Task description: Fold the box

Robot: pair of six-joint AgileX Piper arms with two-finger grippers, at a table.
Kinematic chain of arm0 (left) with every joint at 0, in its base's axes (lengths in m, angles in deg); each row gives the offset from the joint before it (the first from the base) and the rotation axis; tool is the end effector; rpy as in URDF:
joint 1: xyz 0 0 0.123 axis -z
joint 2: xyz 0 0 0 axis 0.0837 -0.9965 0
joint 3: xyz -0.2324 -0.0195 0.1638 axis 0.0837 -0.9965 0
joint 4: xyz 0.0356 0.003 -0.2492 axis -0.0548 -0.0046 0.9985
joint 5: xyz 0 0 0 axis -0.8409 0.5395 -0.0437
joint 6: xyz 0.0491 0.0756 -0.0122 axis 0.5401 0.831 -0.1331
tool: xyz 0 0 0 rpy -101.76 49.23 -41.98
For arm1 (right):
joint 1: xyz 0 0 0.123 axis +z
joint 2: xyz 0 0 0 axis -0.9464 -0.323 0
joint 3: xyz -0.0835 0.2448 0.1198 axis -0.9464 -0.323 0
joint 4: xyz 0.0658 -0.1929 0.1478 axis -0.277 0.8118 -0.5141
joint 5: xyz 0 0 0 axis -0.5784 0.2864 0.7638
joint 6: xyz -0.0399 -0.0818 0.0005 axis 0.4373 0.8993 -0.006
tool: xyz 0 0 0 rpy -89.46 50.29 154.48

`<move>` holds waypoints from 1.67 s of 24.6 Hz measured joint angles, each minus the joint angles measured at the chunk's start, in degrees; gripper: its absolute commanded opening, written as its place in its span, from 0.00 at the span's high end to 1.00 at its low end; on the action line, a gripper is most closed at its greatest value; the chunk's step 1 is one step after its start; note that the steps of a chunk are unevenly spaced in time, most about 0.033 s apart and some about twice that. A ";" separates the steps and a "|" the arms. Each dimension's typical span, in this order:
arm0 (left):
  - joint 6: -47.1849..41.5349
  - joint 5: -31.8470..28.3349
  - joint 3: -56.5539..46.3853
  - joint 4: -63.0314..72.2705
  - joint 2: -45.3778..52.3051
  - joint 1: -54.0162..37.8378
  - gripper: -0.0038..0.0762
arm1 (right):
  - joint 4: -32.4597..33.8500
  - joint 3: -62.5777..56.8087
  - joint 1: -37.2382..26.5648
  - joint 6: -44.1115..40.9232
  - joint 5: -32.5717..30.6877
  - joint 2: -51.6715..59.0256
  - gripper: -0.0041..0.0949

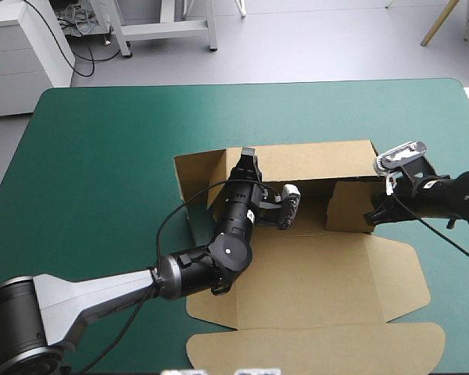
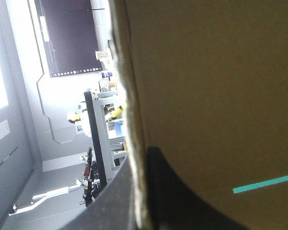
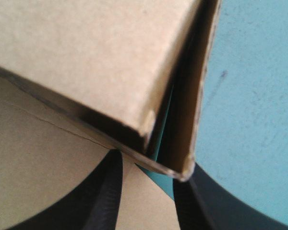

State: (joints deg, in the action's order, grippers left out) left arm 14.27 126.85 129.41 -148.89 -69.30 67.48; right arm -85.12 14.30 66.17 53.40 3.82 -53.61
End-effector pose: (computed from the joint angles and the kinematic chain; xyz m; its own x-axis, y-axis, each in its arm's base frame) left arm 0.2253 -0.2932 0.2842 0.2580 0.9661 0.0094 0.2284 -0.0705 0.9710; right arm 0.2461 0.0043 0.3163 -0.6785 -0.3954 -0.6191 -0.4536 0.8884 -0.0703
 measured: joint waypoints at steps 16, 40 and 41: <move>0.00 0.90 0.00 0.34 -0.06 0.00 0.96 | -12.13 -0.07 0.00 14.78 3.49 -6.78 0.71; -12.74 -1.18 0.00 -1.11 -0.62 0.07 0.44 | -16.83 -0.15 -0.05 9.03 4.41 -7.44 0.96; -13.70 -1.18 0.00 -1.32 -0.62 0.07 0.44 | -16.83 -0.15 -0.05 8.62 4.35 -7.44 0.96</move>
State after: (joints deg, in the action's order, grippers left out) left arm 0.57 125.67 129.41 -150.21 -69.93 67.55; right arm -101.95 14.15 66.12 62.01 8.17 -61.04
